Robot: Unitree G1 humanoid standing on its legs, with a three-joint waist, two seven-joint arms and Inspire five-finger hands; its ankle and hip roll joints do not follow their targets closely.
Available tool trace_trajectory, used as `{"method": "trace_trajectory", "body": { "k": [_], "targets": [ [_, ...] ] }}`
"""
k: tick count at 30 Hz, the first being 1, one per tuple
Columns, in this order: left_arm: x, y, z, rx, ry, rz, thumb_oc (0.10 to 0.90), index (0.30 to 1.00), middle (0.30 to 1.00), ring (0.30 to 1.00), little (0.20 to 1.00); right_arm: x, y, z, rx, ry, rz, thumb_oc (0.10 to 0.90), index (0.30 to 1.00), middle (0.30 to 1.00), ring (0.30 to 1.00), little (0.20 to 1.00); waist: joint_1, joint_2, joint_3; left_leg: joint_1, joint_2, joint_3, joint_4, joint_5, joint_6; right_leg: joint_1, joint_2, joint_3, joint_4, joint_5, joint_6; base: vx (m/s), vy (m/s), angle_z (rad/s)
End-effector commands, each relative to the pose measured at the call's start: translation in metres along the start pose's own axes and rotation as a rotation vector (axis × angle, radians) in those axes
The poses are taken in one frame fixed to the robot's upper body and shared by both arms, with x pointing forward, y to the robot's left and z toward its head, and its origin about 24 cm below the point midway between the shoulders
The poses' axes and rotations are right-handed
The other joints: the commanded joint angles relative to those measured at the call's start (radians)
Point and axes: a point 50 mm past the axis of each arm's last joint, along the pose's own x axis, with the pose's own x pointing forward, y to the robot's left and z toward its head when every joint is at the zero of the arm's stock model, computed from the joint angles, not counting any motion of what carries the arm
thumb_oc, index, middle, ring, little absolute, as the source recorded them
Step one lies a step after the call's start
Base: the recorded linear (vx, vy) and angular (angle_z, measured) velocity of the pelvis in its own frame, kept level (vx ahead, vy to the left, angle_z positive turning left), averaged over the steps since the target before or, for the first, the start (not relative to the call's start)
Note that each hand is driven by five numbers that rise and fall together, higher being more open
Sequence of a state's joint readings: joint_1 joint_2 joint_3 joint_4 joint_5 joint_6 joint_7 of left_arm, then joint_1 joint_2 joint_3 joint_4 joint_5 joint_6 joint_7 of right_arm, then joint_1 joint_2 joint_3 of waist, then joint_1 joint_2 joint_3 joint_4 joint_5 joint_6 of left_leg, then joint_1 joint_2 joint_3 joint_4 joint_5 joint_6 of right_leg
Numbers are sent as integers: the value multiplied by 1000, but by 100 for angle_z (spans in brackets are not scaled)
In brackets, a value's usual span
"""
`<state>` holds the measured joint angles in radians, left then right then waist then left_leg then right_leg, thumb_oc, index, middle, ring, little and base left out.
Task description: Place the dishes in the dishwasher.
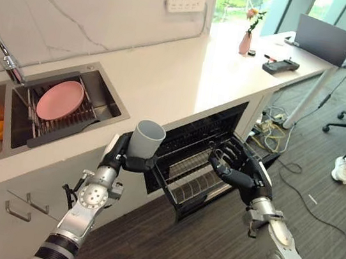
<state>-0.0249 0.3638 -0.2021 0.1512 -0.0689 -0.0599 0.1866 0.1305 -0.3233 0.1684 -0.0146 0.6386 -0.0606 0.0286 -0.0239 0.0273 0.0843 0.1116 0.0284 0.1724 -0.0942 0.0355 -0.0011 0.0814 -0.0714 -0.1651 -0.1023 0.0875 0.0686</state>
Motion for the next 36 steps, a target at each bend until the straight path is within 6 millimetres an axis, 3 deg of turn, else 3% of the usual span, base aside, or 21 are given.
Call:
{"method": "trace_trajectory", "body": {
  "k": [1,8,13,23,36],
  "targets": [
    [39,-5,71,5,-306,96,400,300,300,300,300,15,48,49,163,-277,173,800,900,900,900,900,-9,-18,-71,22,43,-4,7,-46,-56,18,-68,16,15,-61,91,1,-53,-21],
    [65,-39,89,130,-326,147,400,300,300,300,300,31,97,65,227,-318,252,800,900,900,900,900,-36,5,-71,18,39,16,7,-47,-55,5,-69,41,15,-45,91,-19,-6,-14],
    [73,-56,93,198,-327,154,400,300,300,300,300,43,120,68,206,-318,265,800,900,900,900,900,-35,13,-75,10,34,9,7,-49,-51,5,-70,42,15,-37,85,-16,-3,-5],
    [71,-76,87,239,-306,164,400,300,300,300,300,61,133,68,225,-343,108,800,900,900,900,900,-16,20,-82,3,29,-15,7,-48,-48,16,-71,30,15,-34,79,-3,2,3],
    [71,-97,102,342,-393,191,400,300,300,300,300,76,155,35,394,-165,-38,800,900,900,900,900,9,14,-90,-1,22,-43,7,-48,-50,28,-73,6,19,-36,73,4,12,7]
  ]
}}
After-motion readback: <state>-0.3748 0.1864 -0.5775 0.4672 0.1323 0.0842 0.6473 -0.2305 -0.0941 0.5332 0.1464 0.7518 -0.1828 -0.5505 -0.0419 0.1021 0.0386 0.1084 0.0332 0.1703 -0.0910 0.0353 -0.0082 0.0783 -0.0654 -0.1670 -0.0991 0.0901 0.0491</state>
